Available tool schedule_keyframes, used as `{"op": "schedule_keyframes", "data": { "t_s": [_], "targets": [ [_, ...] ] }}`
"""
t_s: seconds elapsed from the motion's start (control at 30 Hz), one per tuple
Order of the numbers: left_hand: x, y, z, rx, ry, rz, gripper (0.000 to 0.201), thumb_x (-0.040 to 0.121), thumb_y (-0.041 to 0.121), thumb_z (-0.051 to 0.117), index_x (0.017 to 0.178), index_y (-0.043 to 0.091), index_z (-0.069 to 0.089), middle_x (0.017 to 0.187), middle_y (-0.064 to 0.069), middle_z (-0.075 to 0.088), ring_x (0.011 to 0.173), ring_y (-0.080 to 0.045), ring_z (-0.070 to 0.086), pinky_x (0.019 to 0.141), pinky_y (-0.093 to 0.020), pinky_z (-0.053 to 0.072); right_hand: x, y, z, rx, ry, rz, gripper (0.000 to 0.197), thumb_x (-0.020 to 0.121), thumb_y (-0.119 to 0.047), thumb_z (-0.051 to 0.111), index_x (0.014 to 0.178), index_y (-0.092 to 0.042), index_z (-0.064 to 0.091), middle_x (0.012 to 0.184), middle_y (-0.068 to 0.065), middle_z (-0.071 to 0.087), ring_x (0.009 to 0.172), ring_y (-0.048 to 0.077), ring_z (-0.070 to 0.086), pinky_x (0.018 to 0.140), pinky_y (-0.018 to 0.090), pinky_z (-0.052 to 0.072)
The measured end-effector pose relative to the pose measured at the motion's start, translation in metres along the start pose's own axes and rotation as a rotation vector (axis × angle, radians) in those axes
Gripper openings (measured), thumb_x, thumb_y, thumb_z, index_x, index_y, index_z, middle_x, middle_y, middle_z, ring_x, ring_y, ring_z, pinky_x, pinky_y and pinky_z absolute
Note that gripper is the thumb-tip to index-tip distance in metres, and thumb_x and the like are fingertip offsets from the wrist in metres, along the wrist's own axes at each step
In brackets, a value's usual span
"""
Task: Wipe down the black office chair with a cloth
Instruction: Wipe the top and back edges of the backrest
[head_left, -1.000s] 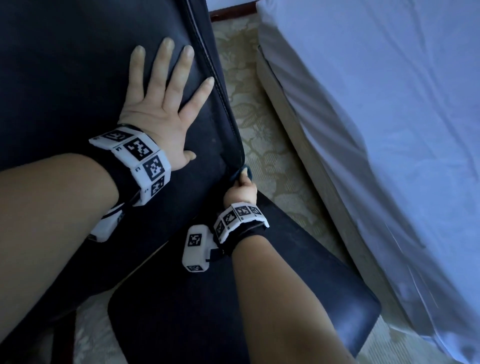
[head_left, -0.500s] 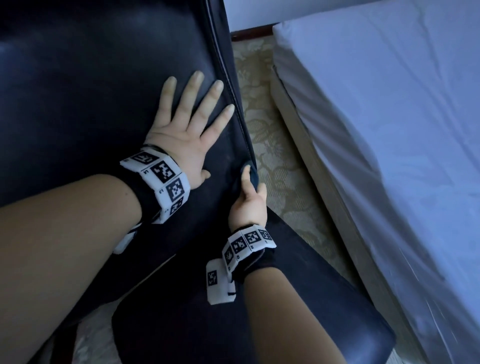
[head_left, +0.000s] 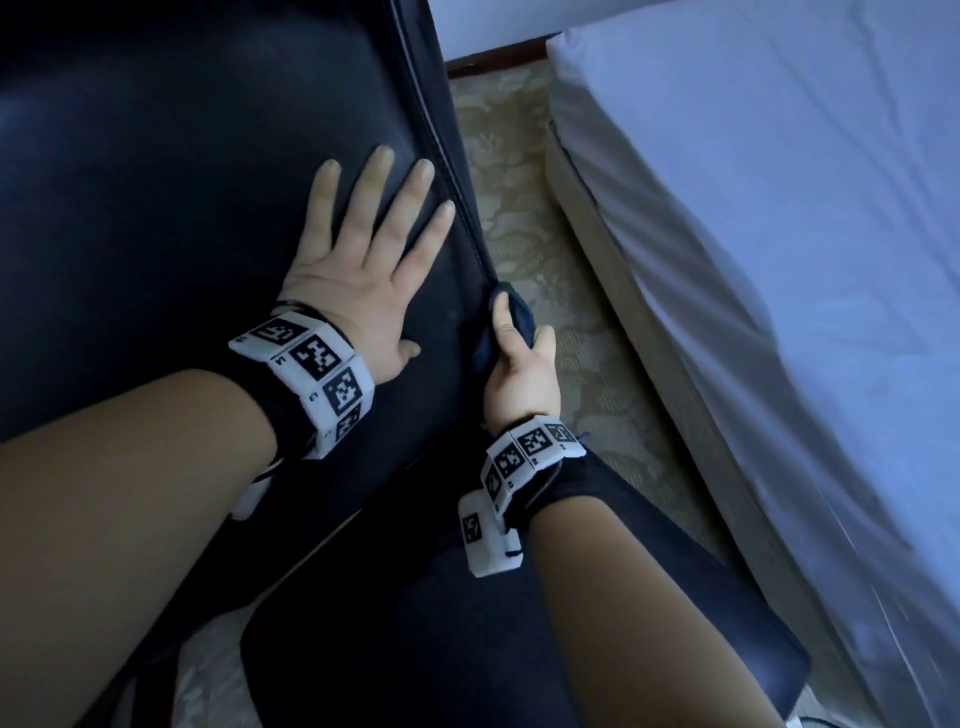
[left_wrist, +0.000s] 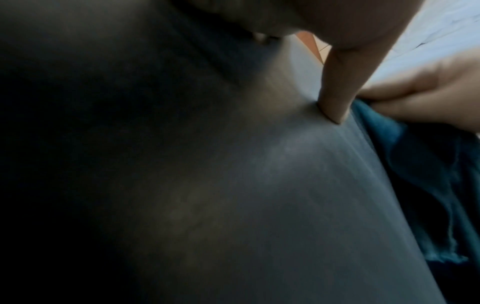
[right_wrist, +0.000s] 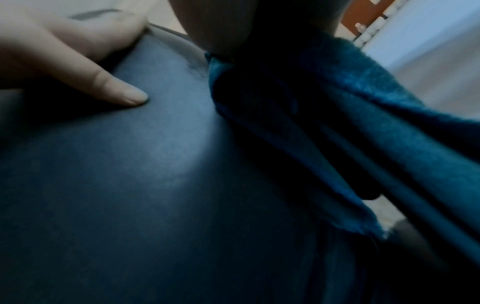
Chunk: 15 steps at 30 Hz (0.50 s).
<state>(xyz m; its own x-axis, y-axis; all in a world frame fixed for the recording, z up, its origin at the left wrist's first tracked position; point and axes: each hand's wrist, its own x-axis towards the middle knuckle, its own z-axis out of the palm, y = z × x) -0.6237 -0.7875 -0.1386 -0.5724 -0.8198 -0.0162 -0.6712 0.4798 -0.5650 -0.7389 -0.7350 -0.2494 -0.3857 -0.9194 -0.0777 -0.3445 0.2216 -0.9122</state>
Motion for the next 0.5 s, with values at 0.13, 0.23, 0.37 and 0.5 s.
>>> {"op": "schedule_keyframes", "data": {
  "t_s": [0.13,0.23,0.37,0.5],
  "targets": [
    [-0.003,0.008,-0.001,0.048,0.009,-0.031,0.115,0.074,0.073,0.041,0.127,0.015,-0.043,0.13,-0.017,-0.054,0.125,-0.039,-0.041,0.1,-0.057,-0.026,0.011,0.026,-0.007,-0.006,-0.164,0.351,0.066,0.091,0.004,0.026,0.143,-0.037,0.023,0.144,0.003,0.017,0.121,0.023,0.039,0.101,0.028,0.03],
    [-0.006,0.019,-0.001,0.065,-0.008,-0.006,0.108,0.076,0.068,0.042,0.132,0.02,-0.037,0.135,-0.014,-0.051,0.126,-0.037,-0.044,0.095,-0.056,-0.031,0.008,0.054,-0.023,0.073,-0.151,0.514,0.059,0.097,-0.002,0.024,0.146,-0.035,0.019,0.154,0.0,0.002,0.134,0.025,0.028,0.106,0.032,0.026],
    [0.0,0.047,0.002,0.092,-0.065,0.022,0.091,0.082,0.06,0.043,0.144,0.029,-0.014,0.143,-0.011,-0.042,0.129,-0.037,-0.039,0.098,-0.061,-0.026,0.003,0.075,-0.032,0.146,-0.078,0.481,0.052,0.1,-0.008,0.023,0.145,-0.033,0.021,0.152,0.009,0.011,0.133,0.03,0.031,0.105,0.035,0.029],
    [0.009,0.064,0.002,0.127,-0.113,0.06,0.075,0.085,0.054,0.042,0.147,0.032,0.004,0.152,-0.01,-0.021,0.134,-0.037,-0.031,0.098,-0.062,-0.022,0.0,0.087,-0.035,0.2,-0.126,0.51,0.047,0.101,-0.019,0.027,0.145,-0.032,0.021,0.147,0.012,0.021,0.128,0.03,0.036,0.104,0.036,0.03]
  ]
}}
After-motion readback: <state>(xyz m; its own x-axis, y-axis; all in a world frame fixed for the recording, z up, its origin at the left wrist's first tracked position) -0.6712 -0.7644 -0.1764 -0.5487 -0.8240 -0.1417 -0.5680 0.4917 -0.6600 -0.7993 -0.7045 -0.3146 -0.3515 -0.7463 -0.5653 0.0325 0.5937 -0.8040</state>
